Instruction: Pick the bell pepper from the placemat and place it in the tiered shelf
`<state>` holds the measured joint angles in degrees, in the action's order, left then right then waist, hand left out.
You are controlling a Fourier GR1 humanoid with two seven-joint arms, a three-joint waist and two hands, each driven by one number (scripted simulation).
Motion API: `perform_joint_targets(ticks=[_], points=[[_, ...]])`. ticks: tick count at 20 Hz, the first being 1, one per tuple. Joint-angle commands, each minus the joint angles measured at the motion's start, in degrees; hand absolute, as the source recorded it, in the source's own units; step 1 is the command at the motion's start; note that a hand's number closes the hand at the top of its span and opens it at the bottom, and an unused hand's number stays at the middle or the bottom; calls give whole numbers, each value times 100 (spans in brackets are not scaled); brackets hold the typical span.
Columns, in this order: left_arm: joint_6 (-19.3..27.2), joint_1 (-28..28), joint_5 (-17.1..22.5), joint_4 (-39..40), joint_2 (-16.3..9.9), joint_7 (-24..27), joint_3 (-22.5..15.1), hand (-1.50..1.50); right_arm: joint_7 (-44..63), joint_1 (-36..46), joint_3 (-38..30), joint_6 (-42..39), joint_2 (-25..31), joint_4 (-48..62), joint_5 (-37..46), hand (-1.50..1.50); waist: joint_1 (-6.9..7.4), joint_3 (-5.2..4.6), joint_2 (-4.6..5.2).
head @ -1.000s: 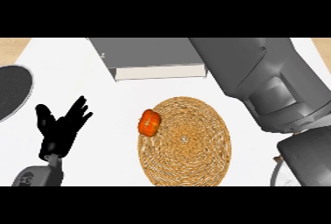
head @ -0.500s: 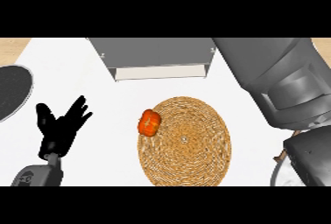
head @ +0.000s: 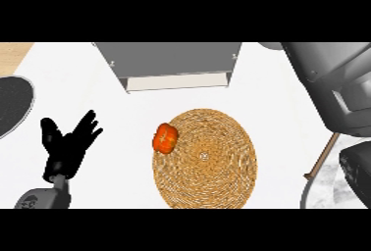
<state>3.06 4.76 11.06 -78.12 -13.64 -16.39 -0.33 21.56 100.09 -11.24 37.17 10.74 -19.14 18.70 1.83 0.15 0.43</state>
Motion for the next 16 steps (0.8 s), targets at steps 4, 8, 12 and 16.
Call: perform_joint_targets(ticks=[4, 8, 12, 16], points=[[-32, 16, 37, 486, 53, 169, 162, 0, 181, -285, -267, 546, 777, -143, -43, -150, -191, -20, -14], [-196, -351, 128, 18, -47, 59, 169, 0, 483, -569, -297, 318, 943, -682, -177, -150, -230, -13, -92], [-55, -279, -39, 281, 107, 245, 127, 0, 171, -1178, -584, -500, 1467, -1122, -605, -150, -247, -13, -59], [-109, -255, 55, 140, -8, -59, 224, 0, 194, -1663, -612, -1052, 1762, -1691, -808, -150, -247, -12, -66]])
